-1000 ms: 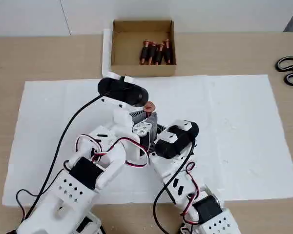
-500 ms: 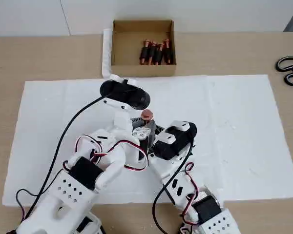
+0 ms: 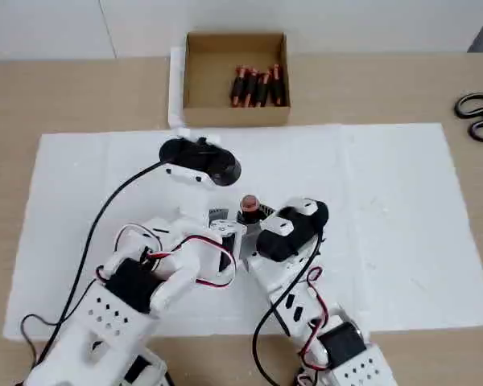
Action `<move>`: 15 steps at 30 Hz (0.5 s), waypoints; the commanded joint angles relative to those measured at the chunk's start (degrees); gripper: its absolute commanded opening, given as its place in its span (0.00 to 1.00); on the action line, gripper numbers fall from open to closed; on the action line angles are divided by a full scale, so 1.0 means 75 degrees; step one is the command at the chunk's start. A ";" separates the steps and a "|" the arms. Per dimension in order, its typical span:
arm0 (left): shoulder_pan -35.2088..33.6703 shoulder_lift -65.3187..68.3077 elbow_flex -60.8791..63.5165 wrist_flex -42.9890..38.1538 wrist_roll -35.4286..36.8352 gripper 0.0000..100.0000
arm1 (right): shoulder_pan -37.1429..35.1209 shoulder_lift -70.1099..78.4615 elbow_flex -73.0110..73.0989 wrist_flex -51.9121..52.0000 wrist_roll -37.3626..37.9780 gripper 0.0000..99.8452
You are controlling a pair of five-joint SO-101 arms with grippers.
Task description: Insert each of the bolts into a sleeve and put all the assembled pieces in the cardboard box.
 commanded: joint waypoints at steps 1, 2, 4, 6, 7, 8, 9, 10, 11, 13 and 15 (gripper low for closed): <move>0.0000 -0.0117 -0.0475 0.0035 -0.0035 0.27 | -0.0018 -0.0053 0.0059 -0.0006 -0.0035 0.00; 0.0000 -0.0117 -0.0545 0.0047 -0.0035 0.27 | -0.0018 -0.0053 0.0059 0.0064 -0.0035 0.00; -0.0023 -0.0117 -0.0733 0.0188 -0.0047 0.27 | -0.0018 -0.0076 0.0059 0.0100 -0.0035 0.00; -0.0270 -0.0117 -0.0979 0.0410 -0.0059 0.27 | -0.0018 -0.0088 0.0059 0.0123 -0.0035 0.00; -0.0457 -0.0117 -0.1084 0.0492 -0.0059 0.27 | -0.0018 -0.0100 0.0059 0.0123 -0.0035 0.00; -0.0703 -0.0117 -0.1178 0.0598 -0.0059 0.27 | -0.0018 -0.0100 0.0059 0.0123 -0.0035 0.00; -0.0961 -0.0117 -0.1248 0.0715 -0.0070 0.27 | -0.0018 -0.0100 0.0059 0.0123 -0.0035 0.00; -0.1207 -0.0117 -0.1307 0.0844 -0.0070 0.27 | -0.0018 -0.0100 0.0059 0.0123 -0.0035 0.00; -0.1477 -0.0117 -0.1330 0.0949 -0.0070 0.27 | -0.0018 -0.0100 0.0059 0.0123 -0.0035 0.00; -0.1946 -0.0117 -0.1354 0.1149 -0.0199 0.27 | -0.0006 -0.0100 0.0059 0.0123 -0.0035 0.00; -0.2344 -0.0117 -0.1319 0.1360 -0.0516 0.27 | 0.0041 -0.0100 0.0059 0.0123 -0.0035 0.00</move>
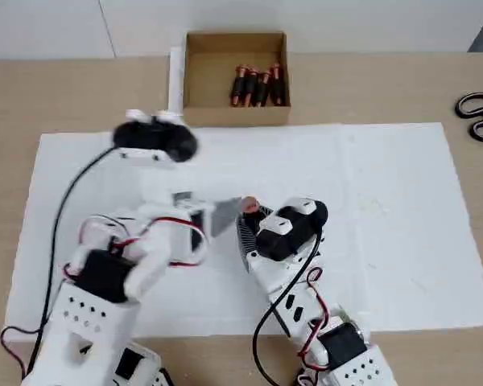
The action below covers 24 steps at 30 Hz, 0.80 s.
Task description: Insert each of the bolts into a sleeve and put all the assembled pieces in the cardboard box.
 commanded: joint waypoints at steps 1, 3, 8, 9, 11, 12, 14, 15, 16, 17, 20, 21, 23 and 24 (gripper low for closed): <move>-0.0680 -0.0117 -0.0322 0.0340 -0.0445 0.27 | 0.0170 -0.0064 0.0059 -0.0006 -0.0035 0.00; -0.0938 -0.0105 -0.0311 0.0598 -0.0621 0.27 | 0.0498 -0.0053 0.0023 -0.0018 -0.0035 0.00; -0.0985 -0.0105 -0.0311 0.0797 -0.0680 0.27 | 0.1389 -0.0029 -0.0809 0.0006 0.0012 0.00; -0.0985 -0.0105 -0.0322 0.0785 -0.0668 0.27 | 0.1495 0.0029 -0.1114 0.0006 0.0152 0.00; -0.0985 -0.0105 -0.0334 0.0774 -0.0668 0.27 | 0.1588 0.0416 -0.1782 -0.0006 0.0492 0.00; -0.0985 -0.0105 -0.0334 0.0774 -0.0668 0.27 | 0.1588 0.0768 -0.2157 -0.0029 0.0621 0.00; -0.0985 -0.0105 -0.0334 0.0774 -0.0668 0.27 | 0.1600 0.1717 -0.2966 -0.0076 0.0738 0.00; -0.0985 -0.0105 -0.0322 0.0774 -0.0668 0.27 | 0.1600 0.2280 -0.3458 -0.0076 0.0774 0.00; -0.0985 -0.0105 -0.0322 0.0774 -0.0668 0.27 | 0.1600 0.2925 -0.3985 -0.0088 0.0785 0.00; -0.0985 -0.0105 -0.0322 0.0774 -0.0668 0.27 | 0.1600 0.3616 -0.4571 -0.0182 0.0785 0.00; -0.0985 -0.0105 -0.0322 0.0774 -0.0668 0.27 | 0.1612 0.5679 -0.6224 -0.0862 0.0785 0.00; -0.0985 -0.0105 -0.0322 0.0774 -0.0668 0.27 | 0.1612 0.6382 -0.6752 -0.1155 0.0785 0.00; -0.0985 -0.0117 -0.0346 0.0610 -0.0656 0.27 | 0.1612 0.7754 -0.7725 -0.1729 0.0774 0.00; -0.1008 -0.0117 -0.0358 0.0516 -0.0656 0.27 | 0.1612 0.8434 -0.8193 -0.1987 0.0774 0.00</move>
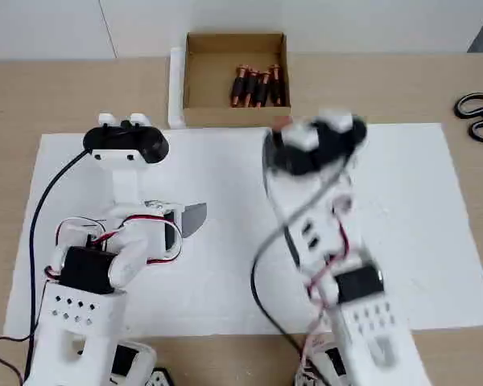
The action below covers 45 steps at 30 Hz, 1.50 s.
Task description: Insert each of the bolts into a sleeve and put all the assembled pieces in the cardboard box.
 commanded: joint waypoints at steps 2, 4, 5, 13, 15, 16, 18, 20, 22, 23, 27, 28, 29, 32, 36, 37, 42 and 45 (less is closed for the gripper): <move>-0.0094 -0.0234 -0.0358 -0.0305 -0.0023 0.27 | 0.0088 0.3311 -0.2731 -0.1225 0.0094 0.00; -0.0094 -0.0481 -0.0299 -0.0305 -0.0023 0.27 | 0.0193 0.4612 -0.3645 -0.1530 0.0094 0.00; -0.0094 -0.0610 -0.0229 -0.0305 -0.0023 0.27 | 0.0252 0.5269 -0.4126 -0.1635 0.0094 0.00; -0.0105 -0.1711 0.0990 -0.0821 -0.0082 0.27 | 0.0522 1.0051 -0.8182 -0.2444 0.0094 0.00; -0.0117 -0.2040 0.1307 -0.1043 -0.0082 0.27 | 0.0522 1.1059 -0.9319 -0.2397 0.0094 0.00; -0.0117 -0.2180 0.1424 -0.1114 -0.0082 0.27 | 0.0522 1.1528 -0.9858 -0.2385 0.0094 0.00; -0.0117 -0.2403 0.1612 -0.1172 -0.0082 0.27 | 0.0522 1.2337 -1.0784 -0.2385 0.0094 0.00; -0.0117 -0.2544 0.1682 -0.1184 -0.0082 0.27 | 0.0522 1.3017 -1.1534 -0.2385 0.0094 0.00; -0.0117 -0.2626 0.1682 -0.1207 -0.0082 0.27 | 0.0522 1.3579 -1.2108 -0.2374 0.0094 0.00; -0.0117 -0.2637 0.1682 -0.1219 -0.0082 0.27 | 0.0522 1.3802 -1.2284 -0.2374 0.0094 0.00; -0.0117 -0.2661 0.1682 -0.1219 -0.0082 0.27 | 0.0522 1.4377 -1.2624 -0.2374 0.0094 0.01; -0.0117 -0.2661 0.1682 -0.1219 -0.0082 0.27 | 0.0522 1.4470 -1.2648 -0.2374 0.0094 0.02; -0.0117 -0.2661 0.1682 -0.1219 -0.0082 0.27 | 0.0522 1.4541 -1.2648 -0.2374 0.0094 0.04; -0.0117 -0.2661 0.1682 -0.1219 -0.0082 0.27 | 0.0522 1.4681 -1.2648 -0.2374 0.0094 0.15; -0.0117 -0.2661 0.1682 -0.1207 -0.0082 0.27 | 0.0522 1.4763 -1.2648 -0.1905 0.0105 0.26; -0.0117 -0.2661 0.1682 -0.1207 -0.0070 0.27 | 0.0522 1.4752 -1.2648 -0.1811 0.0105 0.26; -0.0105 -0.2673 0.1682 -0.1172 -0.0059 0.27 | 0.0627 1.4716 -1.2659 -0.1799 0.0105 0.26; -0.0105 -0.2673 0.1682 -0.1172 -0.0047 0.27 | 0.0779 1.4646 -1.2659 -0.1741 0.0105 0.26</move>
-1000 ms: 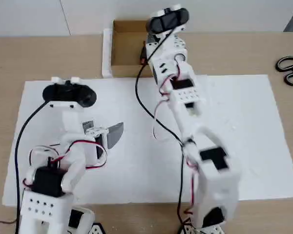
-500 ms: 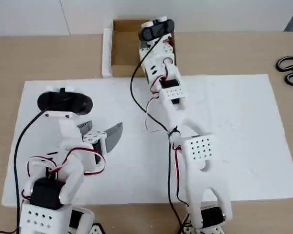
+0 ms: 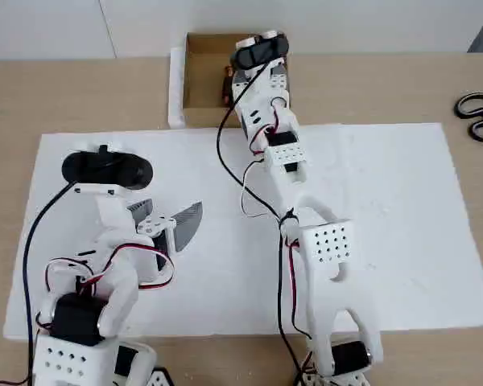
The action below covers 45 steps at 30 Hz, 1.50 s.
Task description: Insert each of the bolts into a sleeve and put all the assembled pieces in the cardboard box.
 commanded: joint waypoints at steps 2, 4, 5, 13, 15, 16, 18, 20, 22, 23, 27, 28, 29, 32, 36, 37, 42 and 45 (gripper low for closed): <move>-0.0035 -0.0129 -0.0076 -0.0176 -0.0012 0.27 | 0.0346 -0.0615 -0.0457 0.0193 0.0117 0.26; -0.0035 -0.0316 -0.0064 -0.0199 -0.0023 0.27 | 0.0533 -0.1178 -0.0457 0.0908 0.0117 0.26; -0.0035 -0.0481 -0.0041 -0.0223 -0.0035 0.27 | 0.0592 -0.1541 -0.0457 0.1377 0.0117 0.26; -0.0035 -0.2286 0.0311 -0.0223 -0.0047 0.27 | 0.0627 -0.5234 -0.0457 0.5820 0.0082 0.26; -0.0035 -0.2755 0.0627 -0.0234 -0.0047 0.27 | 0.0627 -0.6171 -0.0457 0.6781 0.0059 0.26; -0.0035 -0.3001 0.0791 -0.0234 -0.0047 0.27 | 0.0627 -0.6617 -0.0445 0.7285 0.0059 0.26; -0.0035 -0.3493 0.1096 -0.0234 -0.0047 0.27 | 0.0627 -0.7484 -0.0445 0.8504 0.0059 0.26; -0.0035 -0.3997 0.1354 -0.0234 -0.0047 0.27 | 0.0627 -0.8352 -0.0445 0.9782 0.0047 0.26; -0.0035 -0.4525 0.1553 -0.0234 -0.0047 0.27 | 0.0639 -0.9160 -0.0434 1.0919 0.0035 0.26; -0.0035 -0.4677 0.1635 -0.0234 -0.0047 0.27 | 0.0639 -0.9512 -0.0410 1.1423 0.0035 0.26; -0.0035 -0.4607 0.1635 -0.0246 -0.0047 0.27 | 0.0686 -1.0649 -0.0375 1.2771 0.0047 0.26; -0.0023 -0.4607 0.1647 -0.0270 -0.0047 0.27 | 0.0686 -1.0954 -0.0270 1.2771 0.0059 0.26; -0.0023 -0.4607 0.1670 -0.0375 -0.0047 0.27 | 0.0686 -1.1317 -0.0117 1.2771 0.0070 0.26; -0.0023 -0.4607 0.1682 -0.0715 -0.0047 0.27 | 0.0686 -1.2571 0.0867 1.2771 0.0094 0.26; -0.0035 -0.4607 0.2221 -0.1371 -0.0047 0.27 | 0.1248 -1.4576 0.3376 1.2759 0.0094 0.26; -0.0035 -0.4607 0.2421 -0.1500 -0.0047 0.27 | 0.1459 -1.5103 0.4243 1.2642 0.0094 0.26; -0.0035 -0.4607 0.3089 -0.2168 -0.0059 0.27 | 0.2045 -1.7647 0.8826 1.0966 0.0094 0.26; -0.0035 -0.4607 0.3581 -0.2649 -0.0059 0.27 | 0.2221 -1.9194 1.1475 0.9278 0.0094 0.26</move>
